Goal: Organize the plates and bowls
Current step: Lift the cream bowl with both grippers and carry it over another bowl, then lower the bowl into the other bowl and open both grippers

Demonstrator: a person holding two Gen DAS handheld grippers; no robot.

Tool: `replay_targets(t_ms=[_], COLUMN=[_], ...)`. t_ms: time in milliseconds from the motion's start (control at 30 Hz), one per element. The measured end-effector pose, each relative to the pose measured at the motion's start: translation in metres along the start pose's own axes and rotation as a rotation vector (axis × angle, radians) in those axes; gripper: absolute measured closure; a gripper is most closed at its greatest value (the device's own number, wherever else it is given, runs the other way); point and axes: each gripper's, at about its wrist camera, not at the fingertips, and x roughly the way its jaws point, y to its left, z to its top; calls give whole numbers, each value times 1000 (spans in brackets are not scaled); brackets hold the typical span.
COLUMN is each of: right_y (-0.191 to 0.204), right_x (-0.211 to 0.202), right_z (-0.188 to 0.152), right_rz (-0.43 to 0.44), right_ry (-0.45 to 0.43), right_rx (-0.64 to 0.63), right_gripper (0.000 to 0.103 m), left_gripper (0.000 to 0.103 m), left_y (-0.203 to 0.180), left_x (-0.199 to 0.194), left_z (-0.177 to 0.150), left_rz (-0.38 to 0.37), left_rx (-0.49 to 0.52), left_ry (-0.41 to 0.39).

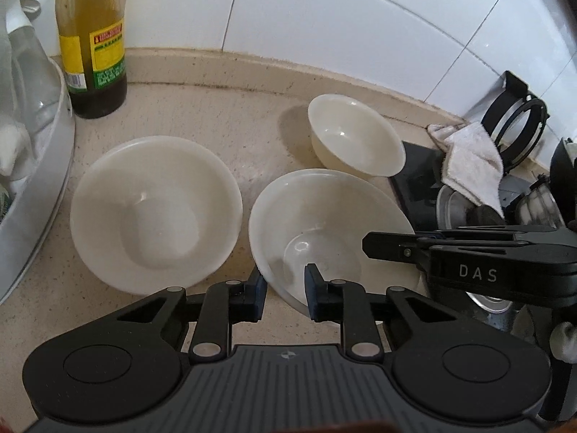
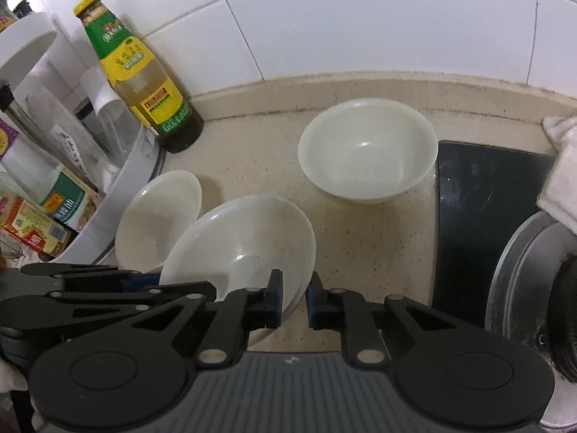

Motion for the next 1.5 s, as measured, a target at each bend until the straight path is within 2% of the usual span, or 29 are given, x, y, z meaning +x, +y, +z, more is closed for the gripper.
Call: replay_targets(t_ms=[367, 600, 1033, 1500], right_y=[23, 36, 73, 90], right_x=[-33, -38, -2, 29], right_z=[15, 23, 45, 52], right_rz=[40, 57, 102, 131], right_ry=[-93, -118, -98, -60], right_rx=[-52, -76, -128, -154], right_gripper=[88, 88, 88, 88], left_gripper=[73, 73, 71, 71], left_y=[4, 9, 49, 72], left_x=[-48, -58, -68, -61], left_z=[13, 17, 17, 16], left_rz=[5, 22, 106, 129], left_rx=[15, 17, -61, -112], left_ry=[-118, -154, -177, -162])
